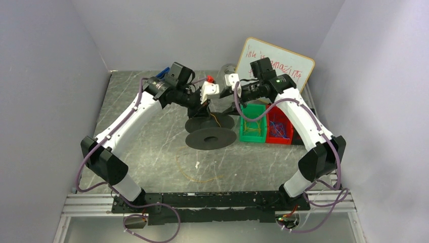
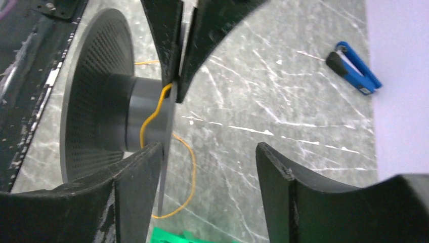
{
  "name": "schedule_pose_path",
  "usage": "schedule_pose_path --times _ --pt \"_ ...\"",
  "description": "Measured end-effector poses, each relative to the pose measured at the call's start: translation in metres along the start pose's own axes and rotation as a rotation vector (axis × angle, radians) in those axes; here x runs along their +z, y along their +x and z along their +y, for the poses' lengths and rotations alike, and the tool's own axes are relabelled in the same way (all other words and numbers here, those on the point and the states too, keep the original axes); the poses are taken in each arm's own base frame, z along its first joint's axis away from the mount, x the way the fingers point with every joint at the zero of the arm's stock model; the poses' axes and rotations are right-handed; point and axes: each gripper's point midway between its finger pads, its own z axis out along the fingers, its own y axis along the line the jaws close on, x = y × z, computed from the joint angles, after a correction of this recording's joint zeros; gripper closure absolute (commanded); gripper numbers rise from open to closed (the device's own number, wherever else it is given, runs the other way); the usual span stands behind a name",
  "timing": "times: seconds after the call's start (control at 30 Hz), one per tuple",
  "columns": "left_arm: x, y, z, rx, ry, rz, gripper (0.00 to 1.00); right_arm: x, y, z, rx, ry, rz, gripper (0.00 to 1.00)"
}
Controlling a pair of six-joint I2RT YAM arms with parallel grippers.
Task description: Wrap the cables
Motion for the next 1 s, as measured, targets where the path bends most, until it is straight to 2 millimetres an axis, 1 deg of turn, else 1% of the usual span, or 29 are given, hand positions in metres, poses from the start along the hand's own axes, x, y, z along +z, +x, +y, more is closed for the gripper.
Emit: schedule_pose_path --times 0.1,0.17,0.2,0.23,0.27,0.33,0.43,0.53,0.63,0.7,0.77,0.87,0.97,1.0 --pt "-0.004 0.001 0.007 -0.034 -0.020 -0.008 0.97 -0.014 -0.001 -0.012 0.018 0.055 -0.031 0.27" --pt "-0.008 0.003 0.011 -0.073 -0.036 -0.008 0.97 -0.029 0.003 -0.023 0.023 0.116 -0.033 0.27" --pt "-0.009 0.004 0.013 -0.092 -0.043 -0.009 0.97 -0.039 0.006 -0.028 0.027 0.151 -0.034 0.22" --pt "-0.012 0.005 0.016 -0.116 -0.058 -0.011 0.97 -0.047 0.007 -0.031 0.031 0.178 -0.036 0.15" --pt "-0.014 0.005 0.019 -0.136 -0.070 -0.014 0.97 -0.056 0.010 -0.034 0.034 0.211 -0.038 0.03" --pt "-0.018 0.005 0.029 -0.182 -0.110 -0.026 0.97 -0.067 0.013 -0.034 0.048 0.252 -0.039 0.01" --pt "-0.028 0.003 0.050 -0.252 -0.209 -0.043 0.97 -0.069 0.019 -0.026 0.035 0.281 -0.033 0.01" --pt "-0.039 0.002 0.072 -0.301 -0.318 -0.060 0.97 -0.064 0.030 -0.011 -0.001 0.258 -0.014 0.03" --pt "-0.050 0.003 0.094 -0.351 -0.433 -0.074 0.97 -0.056 0.045 0.007 -0.063 0.196 0.015 0.05" --pt "-0.057 0.004 0.104 -0.387 -0.487 -0.084 0.98 -0.049 0.055 0.020 -0.093 0.149 0.028 0.05" --pt "-0.064 0.007 0.113 -0.432 -0.542 -0.094 0.98 -0.038 0.065 0.036 -0.130 0.092 0.045 0.06" --pt "-0.074 0.010 0.124 -0.501 -0.607 -0.113 0.97 -0.009 0.075 0.064 -0.180 -0.017 0.075 0.06" --pt "-0.082 0.014 0.132 -0.554 -0.652 -0.129 0.98 0.022 0.089 0.091 -0.180 -0.101 0.102 0.09" --pt "-0.084 0.014 0.134 -0.566 -0.661 -0.132 0.97 0.031 0.094 0.096 -0.172 -0.115 0.114 0.10"
